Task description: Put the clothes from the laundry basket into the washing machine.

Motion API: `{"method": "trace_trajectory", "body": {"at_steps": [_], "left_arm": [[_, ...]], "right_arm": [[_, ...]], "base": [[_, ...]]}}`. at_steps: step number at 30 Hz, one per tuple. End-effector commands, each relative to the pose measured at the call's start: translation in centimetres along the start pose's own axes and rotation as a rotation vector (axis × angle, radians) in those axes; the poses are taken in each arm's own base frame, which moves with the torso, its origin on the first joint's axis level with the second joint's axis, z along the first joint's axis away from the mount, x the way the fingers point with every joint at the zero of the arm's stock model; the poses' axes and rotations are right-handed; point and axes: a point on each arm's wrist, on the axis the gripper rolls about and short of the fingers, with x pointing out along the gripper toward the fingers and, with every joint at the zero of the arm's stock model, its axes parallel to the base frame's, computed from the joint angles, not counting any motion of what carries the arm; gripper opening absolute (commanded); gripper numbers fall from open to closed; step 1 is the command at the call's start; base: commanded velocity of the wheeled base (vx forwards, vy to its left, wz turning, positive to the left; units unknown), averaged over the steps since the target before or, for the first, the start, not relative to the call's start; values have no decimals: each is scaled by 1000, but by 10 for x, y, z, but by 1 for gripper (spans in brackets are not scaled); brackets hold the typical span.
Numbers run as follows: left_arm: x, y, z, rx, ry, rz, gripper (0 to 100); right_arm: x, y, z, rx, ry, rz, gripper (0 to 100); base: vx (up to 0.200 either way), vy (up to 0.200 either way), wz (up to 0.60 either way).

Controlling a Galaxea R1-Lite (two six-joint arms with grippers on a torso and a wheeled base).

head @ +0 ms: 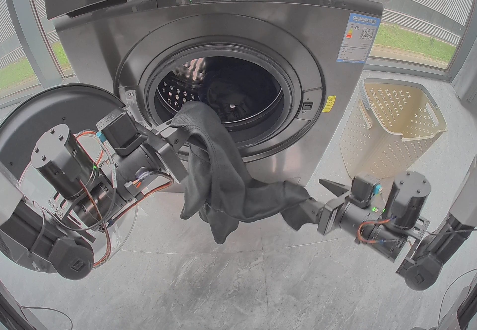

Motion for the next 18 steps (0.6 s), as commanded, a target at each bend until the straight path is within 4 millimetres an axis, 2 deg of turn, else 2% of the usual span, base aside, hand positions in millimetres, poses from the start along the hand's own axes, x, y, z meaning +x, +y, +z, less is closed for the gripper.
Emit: {"method": "trace_trajectory", "body": {"at_steps": [1,2,5,9,18], "left_arm": [[6,0,3,8,-27,12,0],[6,0,3,6,-27,12,0],[8,0,7,11,-43,16,0],[8,-1,9,13,-50,12,0],[7,-14,15,3,-67,-29,0]], "right_arm": [[-3,1,-51,-16,213,6,100],[-3,1,-52,-16,218,6,100],[-14,4,-74,-25,322,24,100],[-18,11,-83,-32,368,59,100],[21,27,-64,-26,205,146,100]], "base": [[0,0,0],[0,0,0],[0,0,0],[0,0,0],[0,0,0]]}}
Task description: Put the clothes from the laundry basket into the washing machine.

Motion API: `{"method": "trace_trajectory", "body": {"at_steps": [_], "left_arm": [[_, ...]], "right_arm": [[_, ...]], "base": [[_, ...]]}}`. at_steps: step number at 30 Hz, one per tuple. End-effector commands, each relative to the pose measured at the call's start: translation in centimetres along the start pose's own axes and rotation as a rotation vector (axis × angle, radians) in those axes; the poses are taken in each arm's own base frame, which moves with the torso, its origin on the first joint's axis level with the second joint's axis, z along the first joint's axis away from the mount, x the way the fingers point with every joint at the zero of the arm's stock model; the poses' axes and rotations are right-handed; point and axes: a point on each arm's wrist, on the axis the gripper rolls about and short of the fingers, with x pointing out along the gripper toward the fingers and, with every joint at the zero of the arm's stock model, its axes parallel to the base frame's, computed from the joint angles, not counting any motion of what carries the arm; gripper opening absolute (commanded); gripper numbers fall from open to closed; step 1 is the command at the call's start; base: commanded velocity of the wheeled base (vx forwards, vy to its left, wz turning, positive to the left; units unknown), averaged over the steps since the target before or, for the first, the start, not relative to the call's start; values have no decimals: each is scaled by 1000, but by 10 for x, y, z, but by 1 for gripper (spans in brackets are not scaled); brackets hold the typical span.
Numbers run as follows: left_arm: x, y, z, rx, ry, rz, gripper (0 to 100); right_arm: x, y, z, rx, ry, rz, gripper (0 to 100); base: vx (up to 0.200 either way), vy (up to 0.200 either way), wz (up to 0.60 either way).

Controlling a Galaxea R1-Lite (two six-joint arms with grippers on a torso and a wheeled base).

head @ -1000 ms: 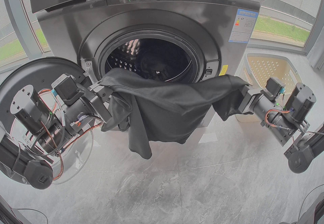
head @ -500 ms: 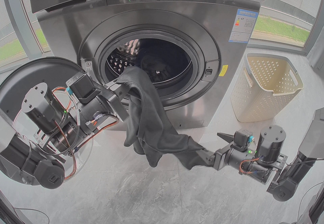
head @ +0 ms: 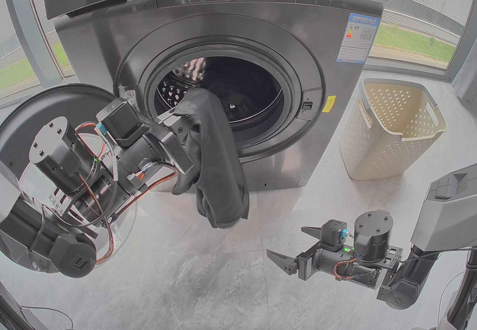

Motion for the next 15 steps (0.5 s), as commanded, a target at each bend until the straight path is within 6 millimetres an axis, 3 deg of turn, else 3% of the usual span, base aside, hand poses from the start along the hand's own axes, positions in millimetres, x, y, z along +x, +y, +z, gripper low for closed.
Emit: {"method": "trace_trajectory", "body": {"at_steps": [1,8,15], "left_arm": [[-1,-9,8,-2,-24,-28,0],[-3,-12,12,-3,-35,-39,0],[-4,-15,20,-2,-53,-59,0]], "right_arm": [[26,8,17,-10,-96,50,100],[74,5,36,-10,-221,50,100],[101,9,45,-28,-286,70,100]], "base": [[0,0,0],[0,0,0],[0,0,0]]}}
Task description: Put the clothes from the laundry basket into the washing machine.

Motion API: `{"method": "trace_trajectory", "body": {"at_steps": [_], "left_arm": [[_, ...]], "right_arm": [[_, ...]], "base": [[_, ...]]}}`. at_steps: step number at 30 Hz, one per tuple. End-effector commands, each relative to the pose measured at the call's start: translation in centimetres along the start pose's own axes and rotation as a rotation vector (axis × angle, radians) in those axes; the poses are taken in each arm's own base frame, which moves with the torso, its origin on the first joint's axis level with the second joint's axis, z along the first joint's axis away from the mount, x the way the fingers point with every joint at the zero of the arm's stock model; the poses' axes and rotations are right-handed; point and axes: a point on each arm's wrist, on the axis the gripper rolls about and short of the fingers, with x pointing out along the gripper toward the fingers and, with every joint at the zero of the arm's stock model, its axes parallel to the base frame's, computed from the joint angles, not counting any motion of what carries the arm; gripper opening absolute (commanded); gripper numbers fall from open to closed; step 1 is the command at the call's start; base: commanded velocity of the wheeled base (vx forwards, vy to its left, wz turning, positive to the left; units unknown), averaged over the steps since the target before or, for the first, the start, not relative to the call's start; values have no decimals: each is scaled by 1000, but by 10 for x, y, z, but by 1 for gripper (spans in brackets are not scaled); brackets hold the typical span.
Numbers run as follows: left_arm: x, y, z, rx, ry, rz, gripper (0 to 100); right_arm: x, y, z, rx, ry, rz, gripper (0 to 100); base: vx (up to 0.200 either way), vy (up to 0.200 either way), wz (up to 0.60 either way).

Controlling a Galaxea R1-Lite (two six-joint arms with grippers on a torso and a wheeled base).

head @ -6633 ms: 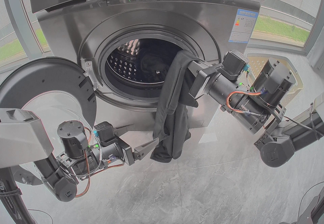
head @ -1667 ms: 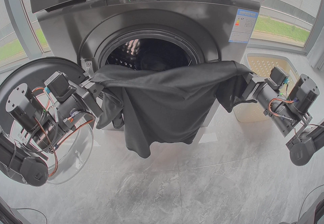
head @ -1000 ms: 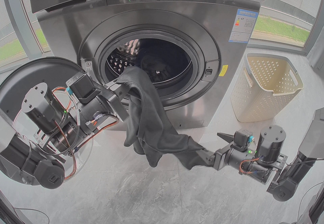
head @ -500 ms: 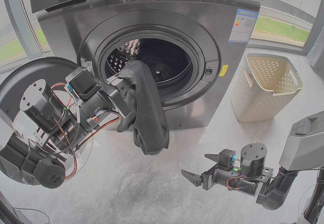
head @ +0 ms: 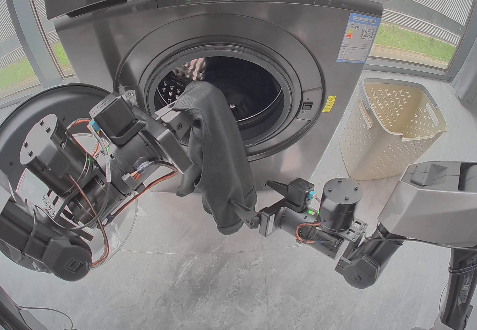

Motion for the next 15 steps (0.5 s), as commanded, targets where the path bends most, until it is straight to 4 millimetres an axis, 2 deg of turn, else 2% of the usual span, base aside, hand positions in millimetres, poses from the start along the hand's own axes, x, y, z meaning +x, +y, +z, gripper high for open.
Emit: {"method": "trace_trajectory", "body": {"at_steps": [1,9,15], "left_arm": [[-1,-6,9,-1,-24,-20,0],[-1,-12,14,-5,-42,-38,0],[-2,-15,16,-8,-47,-52,0]], "right_arm": [[30,0,-15,-10,-19,12,100],[54,-4,-23,-23,-41,8,100],[75,-15,-27,-26,-83,-9,100]], "base": [[0,0,0],[0,0,0],[0,0,0]]}}
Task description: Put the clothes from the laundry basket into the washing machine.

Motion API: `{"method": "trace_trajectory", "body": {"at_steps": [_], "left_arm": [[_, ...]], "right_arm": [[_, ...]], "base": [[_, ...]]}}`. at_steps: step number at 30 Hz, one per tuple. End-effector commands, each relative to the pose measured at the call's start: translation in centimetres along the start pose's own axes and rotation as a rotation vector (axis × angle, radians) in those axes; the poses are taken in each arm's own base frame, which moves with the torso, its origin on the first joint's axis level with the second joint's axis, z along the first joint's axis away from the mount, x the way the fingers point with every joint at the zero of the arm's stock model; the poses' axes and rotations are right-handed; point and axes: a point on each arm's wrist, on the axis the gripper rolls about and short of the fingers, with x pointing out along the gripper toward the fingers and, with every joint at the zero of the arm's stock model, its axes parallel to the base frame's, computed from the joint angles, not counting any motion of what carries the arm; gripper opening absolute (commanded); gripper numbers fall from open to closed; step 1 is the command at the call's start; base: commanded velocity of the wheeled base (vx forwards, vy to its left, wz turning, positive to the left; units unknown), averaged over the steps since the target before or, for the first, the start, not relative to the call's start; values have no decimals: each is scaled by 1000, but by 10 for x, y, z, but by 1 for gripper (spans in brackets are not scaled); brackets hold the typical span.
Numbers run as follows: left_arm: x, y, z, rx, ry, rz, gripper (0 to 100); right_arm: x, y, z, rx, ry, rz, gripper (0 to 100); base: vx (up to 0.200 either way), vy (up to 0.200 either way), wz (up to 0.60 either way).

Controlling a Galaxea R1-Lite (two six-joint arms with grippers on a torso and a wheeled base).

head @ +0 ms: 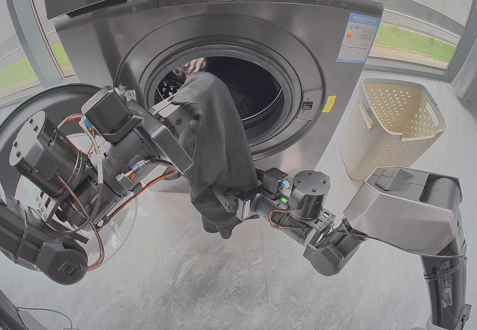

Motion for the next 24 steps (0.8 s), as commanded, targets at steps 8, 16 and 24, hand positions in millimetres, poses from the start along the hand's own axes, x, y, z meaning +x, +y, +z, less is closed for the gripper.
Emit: {"method": "trace_trajectory", "body": {"at_steps": [8,16,24], "left_arm": [[0,-4,5,-3,-14,-16,0],[-1,-8,2,-12,-5,-27,0],[-1,-8,3,-13,-7,-26,0]], "right_arm": [[21,-16,-19,-7,-12,-43,100],[31,-23,-7,-10,-61,-76,100],[41,-24,-12,-8,-87,-78,100]], "base": [[0,0,0],[0,0,0],[0,0,0]]}}
